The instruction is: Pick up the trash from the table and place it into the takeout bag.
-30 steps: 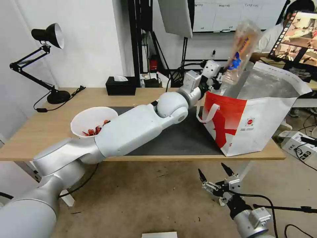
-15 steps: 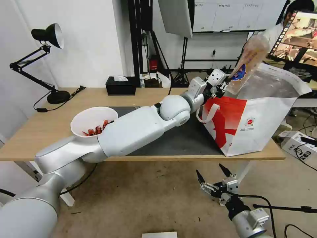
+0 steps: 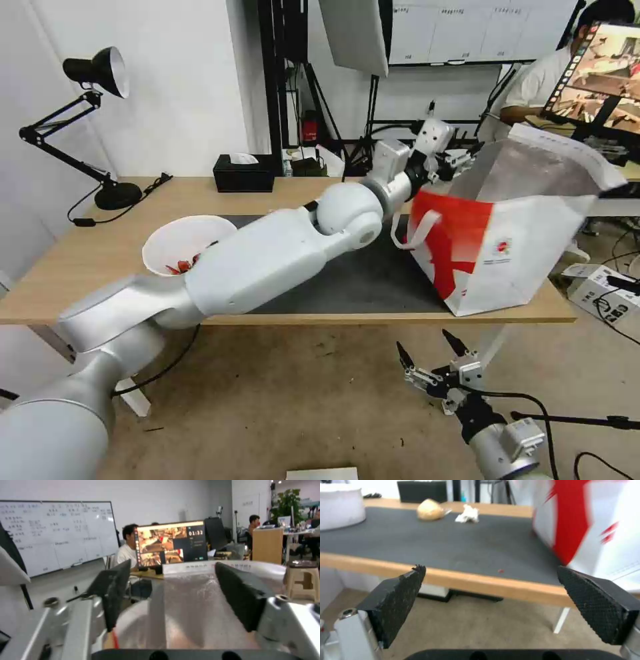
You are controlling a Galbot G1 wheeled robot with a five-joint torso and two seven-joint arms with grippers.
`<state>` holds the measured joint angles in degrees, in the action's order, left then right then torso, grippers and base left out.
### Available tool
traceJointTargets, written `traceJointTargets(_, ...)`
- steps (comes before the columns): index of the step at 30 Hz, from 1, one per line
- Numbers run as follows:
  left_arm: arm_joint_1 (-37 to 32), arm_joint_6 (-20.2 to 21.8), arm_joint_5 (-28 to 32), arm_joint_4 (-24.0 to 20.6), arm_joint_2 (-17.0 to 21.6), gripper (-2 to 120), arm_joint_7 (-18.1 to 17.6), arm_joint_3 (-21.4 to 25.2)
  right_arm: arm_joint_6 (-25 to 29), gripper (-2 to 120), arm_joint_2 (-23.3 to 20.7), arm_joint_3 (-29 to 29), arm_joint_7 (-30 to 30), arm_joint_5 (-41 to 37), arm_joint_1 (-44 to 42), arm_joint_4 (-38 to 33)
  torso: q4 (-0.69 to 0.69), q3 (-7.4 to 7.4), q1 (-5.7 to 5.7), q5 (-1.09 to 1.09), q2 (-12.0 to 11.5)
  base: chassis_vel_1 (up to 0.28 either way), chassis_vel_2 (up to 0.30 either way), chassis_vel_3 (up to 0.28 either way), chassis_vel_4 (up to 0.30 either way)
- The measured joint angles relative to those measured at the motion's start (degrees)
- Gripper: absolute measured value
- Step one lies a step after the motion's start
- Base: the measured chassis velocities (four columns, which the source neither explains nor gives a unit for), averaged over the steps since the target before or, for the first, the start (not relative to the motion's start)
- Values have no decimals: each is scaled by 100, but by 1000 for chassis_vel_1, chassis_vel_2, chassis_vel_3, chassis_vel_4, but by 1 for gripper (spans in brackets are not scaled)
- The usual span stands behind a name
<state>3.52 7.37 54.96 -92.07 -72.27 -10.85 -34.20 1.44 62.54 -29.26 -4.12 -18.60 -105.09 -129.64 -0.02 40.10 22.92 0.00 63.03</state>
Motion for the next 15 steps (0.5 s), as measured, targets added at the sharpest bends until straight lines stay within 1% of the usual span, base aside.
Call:
traceJointTargets(1,0,0,0,0,0,77,0,0,0,100,0,0,0,0,0,0,0,0,0,0,0,0,0,0,0)
traceJointTargets(2,-181,53,-20,-266,238,82,-12,113,-27,100,10,-38,-3,-13,-3,-54,-1,0,0,0,0,0,0,0,0)
traceJointTargets(4,-618,143,-76,-754,676,91,-141,372,-86,100,10,-39,-4,-27,41,-96,1,0,0,-1,0,0,0,0,0)
traceJointTargets(5,-618,143,-76,-754,676,91,-141,372,-86,100,10,-39,-4,-27,41,-96,1,0,0,-1,0,0,0,0,0)
traceJointTargets(6,-907,158,-94,-1018,934,96,-180,552,-102,100,8,-22,-4,-34,61,-111,5,1,0,-3,0,0,0,0,0)
traceJointTargets(7,-1158,161,-117,-1230,1162,99,-195,711,-104,100,9,-5,-4,-46,71,-114,5,1,0,-4,0,0,0,0,0)
traceJointTargets(8,-1158,161,-117,-1230,1162,99,-195,711,-104,100,9,-5,-4,-46,71,-114,5,1,0,-4,0,0,0,0,0)
traceJointTargets(9,-1477,164,-185,-1487,1507,99,-197,951,-100,100,10,14,-4,-82,72,-119,5,1,0,-4,0,0,0,0,0)
traceJointTargets(11,-1936,132,-411,-1783,2011,100,-155,1322,-27,100,10,33,-2,-146,84,-133,4,0,-1,-2,0,0,0,0,0)
traceJointTargets(12,-1936,132,-411,-1783,2011,100,-155,1322,-27,100,10,33,-2,-146,84,-133,4,0,-1,-2,0,0,0,0,0)
traceJointTargets(14,-2445,66,-612,-2044,2449,100,-64,1736,37,100,9,44,5,-243,137,-181,3,1,0,-2,0,0,0,0,0)
traceJointTargets(15,-2445,66,-612,-2044,2449,100,-64,1736,37,100,9,44,5,-243,137,-181,3,1,0,-2,0,0,0,0,0)
